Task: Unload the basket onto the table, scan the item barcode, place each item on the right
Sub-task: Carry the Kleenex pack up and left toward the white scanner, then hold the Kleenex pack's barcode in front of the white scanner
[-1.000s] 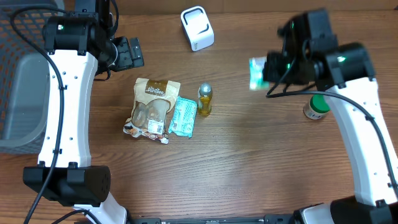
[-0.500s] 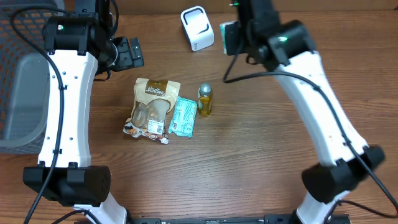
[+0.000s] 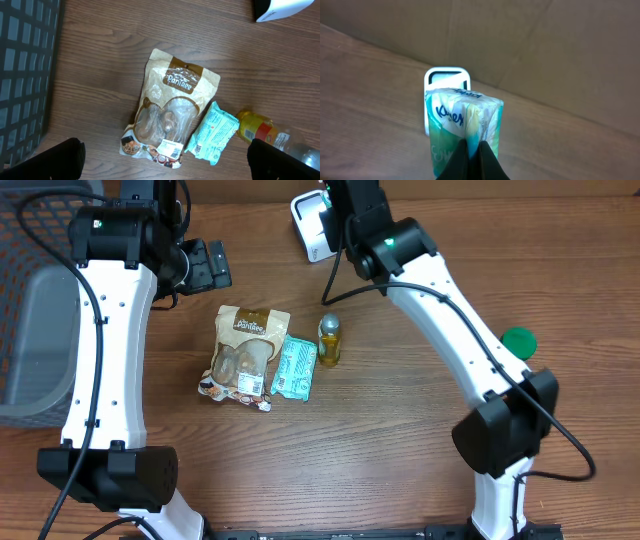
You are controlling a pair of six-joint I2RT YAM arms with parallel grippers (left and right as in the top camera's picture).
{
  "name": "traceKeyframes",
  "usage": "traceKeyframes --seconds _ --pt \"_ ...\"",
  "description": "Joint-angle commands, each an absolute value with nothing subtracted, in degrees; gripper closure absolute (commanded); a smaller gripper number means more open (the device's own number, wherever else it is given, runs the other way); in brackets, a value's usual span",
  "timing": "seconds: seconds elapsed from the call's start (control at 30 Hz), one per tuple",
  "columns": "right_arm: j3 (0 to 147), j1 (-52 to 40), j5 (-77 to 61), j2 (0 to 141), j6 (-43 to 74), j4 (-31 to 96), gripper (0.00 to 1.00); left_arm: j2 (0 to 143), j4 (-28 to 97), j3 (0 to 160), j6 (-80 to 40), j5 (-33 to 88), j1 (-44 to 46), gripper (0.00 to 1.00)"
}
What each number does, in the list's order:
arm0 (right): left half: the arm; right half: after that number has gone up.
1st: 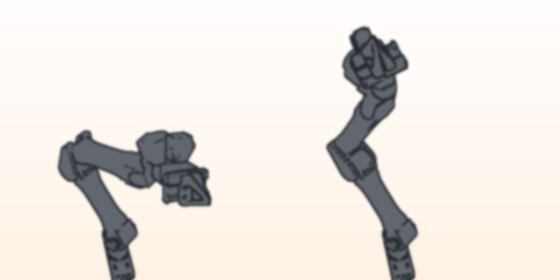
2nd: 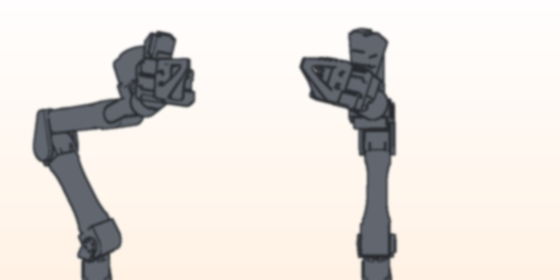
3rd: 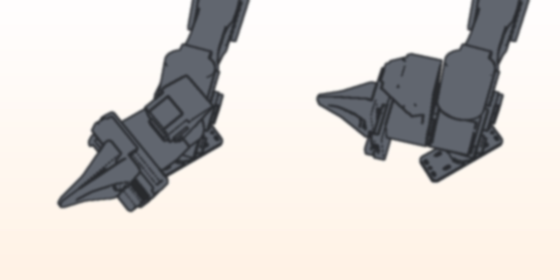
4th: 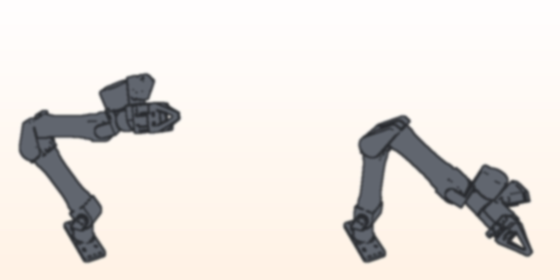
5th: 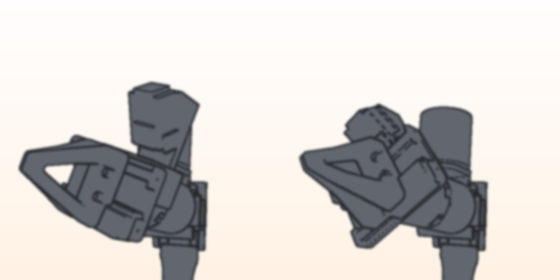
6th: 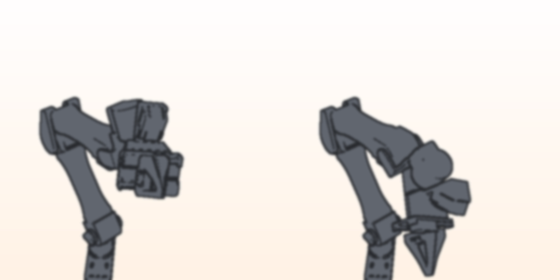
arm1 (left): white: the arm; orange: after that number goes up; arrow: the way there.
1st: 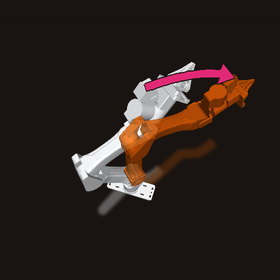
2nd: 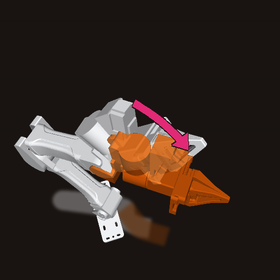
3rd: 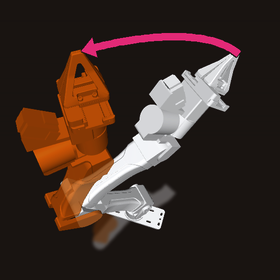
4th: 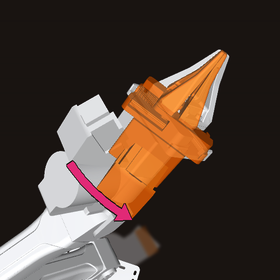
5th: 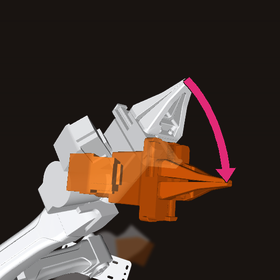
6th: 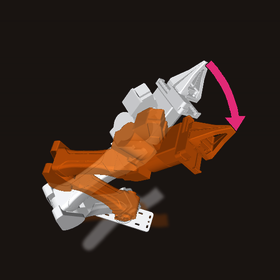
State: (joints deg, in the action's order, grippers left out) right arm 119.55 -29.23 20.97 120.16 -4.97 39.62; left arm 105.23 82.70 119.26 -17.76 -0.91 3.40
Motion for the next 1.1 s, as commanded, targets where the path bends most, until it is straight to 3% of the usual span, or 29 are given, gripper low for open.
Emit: traceKeyframes --seconds 0.0,1.07 --pt "120.1 -29.2 22.0 122.7 -8.2 36.4 0.96 105.3 82.5 120.1 -17.1 -0.6 3.8 0.01" --pt "120.0 -27.6 20.5 134.1 -9.1 22.9 0.96 105.3 82.5 120.1 -17.1 -0.6 3.8 0.01"
